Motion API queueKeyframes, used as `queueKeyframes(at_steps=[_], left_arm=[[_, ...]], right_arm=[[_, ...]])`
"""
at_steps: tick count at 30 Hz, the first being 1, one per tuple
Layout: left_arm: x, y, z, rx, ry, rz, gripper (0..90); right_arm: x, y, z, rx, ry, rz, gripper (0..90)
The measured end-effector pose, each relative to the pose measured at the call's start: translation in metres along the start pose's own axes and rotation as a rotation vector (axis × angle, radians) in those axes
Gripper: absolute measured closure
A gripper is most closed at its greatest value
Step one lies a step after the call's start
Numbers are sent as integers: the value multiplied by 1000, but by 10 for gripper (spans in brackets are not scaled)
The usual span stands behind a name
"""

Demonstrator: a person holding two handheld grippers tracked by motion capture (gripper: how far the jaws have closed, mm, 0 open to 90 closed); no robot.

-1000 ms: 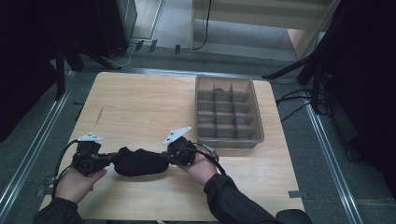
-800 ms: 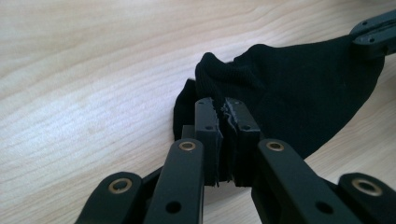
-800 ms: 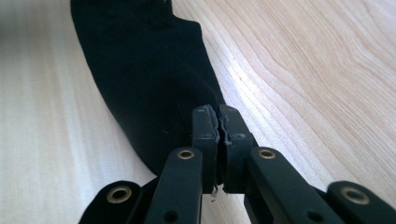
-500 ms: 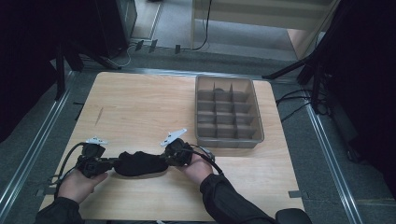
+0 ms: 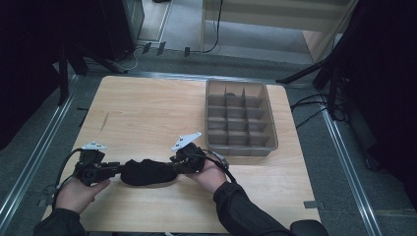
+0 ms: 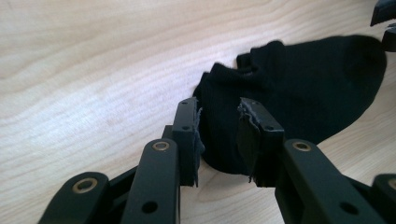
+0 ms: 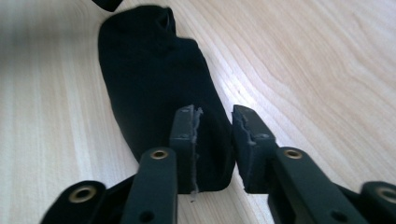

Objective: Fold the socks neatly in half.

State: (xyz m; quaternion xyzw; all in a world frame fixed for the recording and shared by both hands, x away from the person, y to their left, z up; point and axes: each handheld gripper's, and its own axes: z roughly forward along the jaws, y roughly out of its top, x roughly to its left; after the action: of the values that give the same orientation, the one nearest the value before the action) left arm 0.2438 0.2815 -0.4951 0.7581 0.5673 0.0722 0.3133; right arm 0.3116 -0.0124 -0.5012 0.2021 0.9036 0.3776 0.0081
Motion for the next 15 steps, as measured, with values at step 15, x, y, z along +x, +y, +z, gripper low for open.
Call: queueKeyframes(at_steps=[15], left_arm=[[-7,-1,19,56,-51,24,738]], right_arm=[[7,-8,6,8,-5,32,872]])
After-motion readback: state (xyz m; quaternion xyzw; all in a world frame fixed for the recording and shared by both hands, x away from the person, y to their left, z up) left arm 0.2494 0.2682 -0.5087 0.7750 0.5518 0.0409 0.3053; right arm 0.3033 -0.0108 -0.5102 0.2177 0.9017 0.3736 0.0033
